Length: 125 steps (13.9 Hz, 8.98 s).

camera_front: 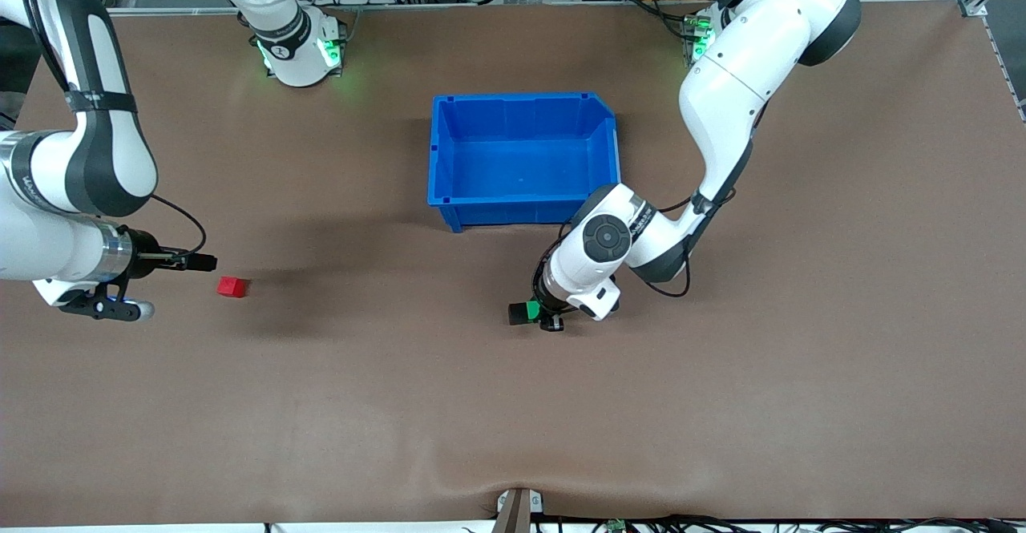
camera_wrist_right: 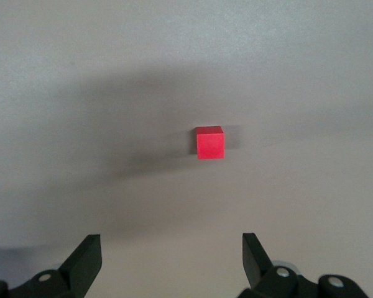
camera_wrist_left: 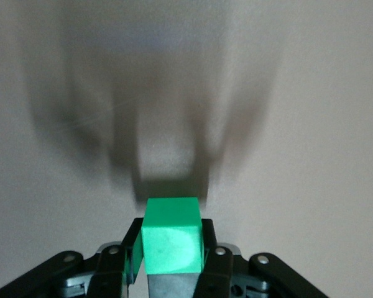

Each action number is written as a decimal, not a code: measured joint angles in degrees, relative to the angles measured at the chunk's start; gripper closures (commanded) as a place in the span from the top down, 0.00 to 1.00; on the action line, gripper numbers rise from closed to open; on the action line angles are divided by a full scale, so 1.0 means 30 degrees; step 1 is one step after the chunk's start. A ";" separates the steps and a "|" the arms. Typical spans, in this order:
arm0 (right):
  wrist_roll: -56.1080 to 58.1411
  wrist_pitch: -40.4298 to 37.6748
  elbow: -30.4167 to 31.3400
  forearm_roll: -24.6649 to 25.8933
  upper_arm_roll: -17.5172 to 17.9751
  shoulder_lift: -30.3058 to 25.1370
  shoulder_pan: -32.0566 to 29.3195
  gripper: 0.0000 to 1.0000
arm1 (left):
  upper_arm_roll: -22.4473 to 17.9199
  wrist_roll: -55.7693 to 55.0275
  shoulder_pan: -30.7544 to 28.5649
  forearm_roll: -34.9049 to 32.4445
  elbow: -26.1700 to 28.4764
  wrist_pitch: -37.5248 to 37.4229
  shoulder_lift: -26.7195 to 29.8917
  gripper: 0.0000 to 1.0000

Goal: Attach green and red cubes to black cube
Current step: 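Set the green cube beside the black cube while the right gripper approaches the red cube, then open the left gripper and withdraw it while the right gripper lowers, then close the right gripper on the red cube and lift it, then carry the red cube with the right gripper toward the black cube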

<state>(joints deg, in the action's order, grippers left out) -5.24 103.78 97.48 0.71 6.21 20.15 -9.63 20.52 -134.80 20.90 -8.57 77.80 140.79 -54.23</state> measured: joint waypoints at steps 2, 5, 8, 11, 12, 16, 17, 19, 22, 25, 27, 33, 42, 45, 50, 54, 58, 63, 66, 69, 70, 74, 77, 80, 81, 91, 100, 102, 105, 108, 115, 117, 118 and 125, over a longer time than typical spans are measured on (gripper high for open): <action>0.0000 0.0072 0.0005 -0.0002 0.0005 0.0072 0.0000 1.00 | -0.0015 0.0000 0.0095 -0.0002 -0.0007 0.0053 -0.0005 0.00; 0.0000 0.0278 0.0007 -0.0003 0.0004 0.0374 0.0000 1.00 | -0.0015 0.0022 0.0181 -0.0034 -0.0131 -0.0070 0.0008 0.00; 0.0001 0.0376 0.0010 -0.0004 0.0004 0.0698 -0.0001 1.00 | 0.0034 0.1369 0.0306 -0.0119 -0.0345 -0.1890 0.0123 0.00; 0.0000 0.0508 0.0012 -0.0004 -0.0003 0.0954 -0.0025 1.00 | 0.0035 0.2246 0.0653 -0.0186 -0.0438 -0.3080 0.0365 0.00; 0.0000 0.0639 0.0026 -0.0004 -0.0006 0.1056 -0.0071 1.00 | 0.0032 0.2271 0.0710 -0.0252 -0.0439 -0.3185 0.0412 0.08; 0.0000 0.1609 0.0418 -0.0004 -0.0015 0.1340 -0.0212 1.00 | 0.0029 0.2307 0.0820 -0.0540 -0.0438 -0.3260 0.0436 0.58; 0.0000 0.1711 0.0469 -0.0004 -0.0015 0.1417 -0.0234 1.00 | 0.0015 0.2308 0.0819 -0.0541 -0.0438 -0.3263 0.0437 1.00; 0.0000 0.1915 0.0505 -0.0004 -0.0017 0.1540 -0.0304 1.00 | -0.0040 0.2309 0.0811 -0.0542 -0.0444 -0.3264 0.0454 1.00; 0.0001 0.2279 0.0567 -0.0004 -0.0018 0.1777 -0.0481 1.00 | -0.0168 0.2331 0.0715 -0.0542 -0.0594 -0.3264 0.0664 1.00; 0.0001 0.2642 0.0616 -0.0004 -0.0018 0.2073 -0.0559 1.00 | -0.0197 0.2946 0.0321 -0.0547 -0.0801 -0.4101 0.1505 1.00; 0.0001 0.2861 0.0648 -0.0005 -0.0019 0.2181 -0.0572 1.00 | -0.0176 0.4705 -0.0206 -0.0548 -0.0881 -0.5431 0.2576 1.00; 0.0012 0.3739 0.0710 -0.0005 -0.0030 0.2805 -0.0741 1.00 | -0.0173 0.9542 -0.1082 -0.0548 -0.0847 -0.9200 0.5402 1.00; 0.0025 0.4653 0.0731 -0.0004 -0.0031 0.3525 -0.0842 1.00 | -0.0137 1.4477 -0.3081 -0.0547 -0.0472 -1.3307 0.7211 1.00; 0.0037 0.4971 0.0736 -0.0004 -0.0033 0.3770 -0.0975 1.00 | -0.0119 1.7133 -0.3901 -0.0546 0.0511 -1.4099 0.8352 1.00; 0.0043 0.5648 0.0743 0.0007 -0.0031 0.4185 -0.0998 1.00 | -0.0081 2.0433 -0.5047 -0.0544 0.3197 -1.4255 1.0212 1.00; 0.0043 0.6098 0.0750 0.0007 -0.0037 0.4650 -0.1034 1.00 | -0.0071 2.4749 -0.6591 -0.0544 0.4427 -1.4256 1.1128 1.00; 0.0045 0.6233 0.0749 0.0007 -0.0041 0.4921 -0.1093 0.90 | -0.0037 2.9318 -0.7235 -0.0407 0.4705 -1.4256 1.2411 1.00; 0.0052 0.6282 0.0758 0.0008 -0.0043 0.5219 -0.1110 0.84 | 0.0012 3.2080 -0.7460 -0.0397 0.4776 -1.4263 1.4001 1.00; 0.0052 0.6365 0.0758 0.0008 -0.0071 0.5441 -0.1153 0.72 | -0.0013 3.3621 -0.7709 -0.0354 0.4732 -1.4327 1.4711 1.00; 0.0066 0.6370 0.0758 0.0008 -0.0082 0.5494 -0.1322 0.62 | -0.0265 3.6026 -0.7829 -0.0209 0.4717 -1.5755 1.5562 1.00; 0.0073 0.6370 0.0759 0.0008 -0.0082 0.5496 -0.1351 0.61 | -0.0485 3.6713 -0.7835 -0.0198 0.4709 -1.6227 1.5891 1.00; 0.0078 0.6368 0.0773 0.0008 -0.0075 0.5581 -0.1369 0.57 | -0.2344 4.0501 -0.7825 0.0739 0.4704 -1.7605 1.7478 1.00; 0.0080 0.6372 0.0775 0.0009 -0.0076 0.5725 -0.1383 0.31 | -0.4146 4.3444 -0.7750 0.1171 0.4709 -1.7791 1.8473 1.00; 0.0081 0.6355 0.0757 0.0011 -0.0078 0.5766 -0.1412 0.00 | -0.5274 4.4116 -0.7173 0.1227 0.4714 -1.7853 1.9073 1.00; 0.0081 0.6350 0.0756 0.0011 -0.0079 0.5768 -0.1423 0.00 | -0.5268 4.4108 -0.7076 0.1229 0.4717 -1.7877 1.9150 1.00; -0.1654 0.4039 -0.0180 -0.0038 0.0158 0.5765 -0.1420 0.00 | -0.4154 4.2556 -0.6740 0.1236 0.4731 -1.7998 1.9249 1.00; -0.6404 0.2768 -0.0849 -0.0053 0.0693 0.5761 -0.0624 0.00 | -0.4154 4.2565 -0.6757 0.1260 0.5075 -1.8537 1.9968 1.00; -0.7346 0.2657 -0.0897 -0.0058 0.0944 0.5758 -0.0591 0.00 | -0.4154 4.2565 -0.6761 0.1314 0.5115 -1.8559 2.0043 1.00; -0.9122 0.2622 -0.0938 -0.0066 0.1495 0.5753 -0.0570 0.00 | -0.4162 4.2565 -0.6795 0.1372 0.5149 -1.8709 2.0045 1.00; -1.0762 0.2617 -0.0969 -0.0083 0.2034 0.5750 -0.0504 0.00 | -0.4231 4.2565 -0.6851 0.1385 0.5198 -1.8760 2.0045 1.00; -1.3034 0.2610 -0.1188 -0.0826 0.2339 0.5749 -0.0037 0.00 | -0.4240 4.2565 -0.6934 0.1387 0.5315 -1.8760 2.0045 1.00; -1.3892 0.2610 -0.1290 -0.1041 0.2363 0.5748 0.0232 0.00 | -0.4240 4.2565 -0.6934 0.1387 0.5420 -1.8782 2.0045 1.00; -1.4374 0.2610 -0.1345 -0.1088 0.2383 0.5748 0.0396 0.00 | -0.4240 4.2565 -0.6935 0.1387 0.5487 -1.8783 2.0046 1.00; -1.6720 0.2612 -0.1835 -0.2037 0.2398 0.5745 0.1346 0.00 | -0.4239 4.2566 -0.6934 0.1388 0.5606 -1.8782 2.0054 1.00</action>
<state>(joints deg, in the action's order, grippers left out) -55.40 111.62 91.98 -5.41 13.40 37.38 -5.60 7.81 -7.11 0.10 -4.40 94.62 84.44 5.93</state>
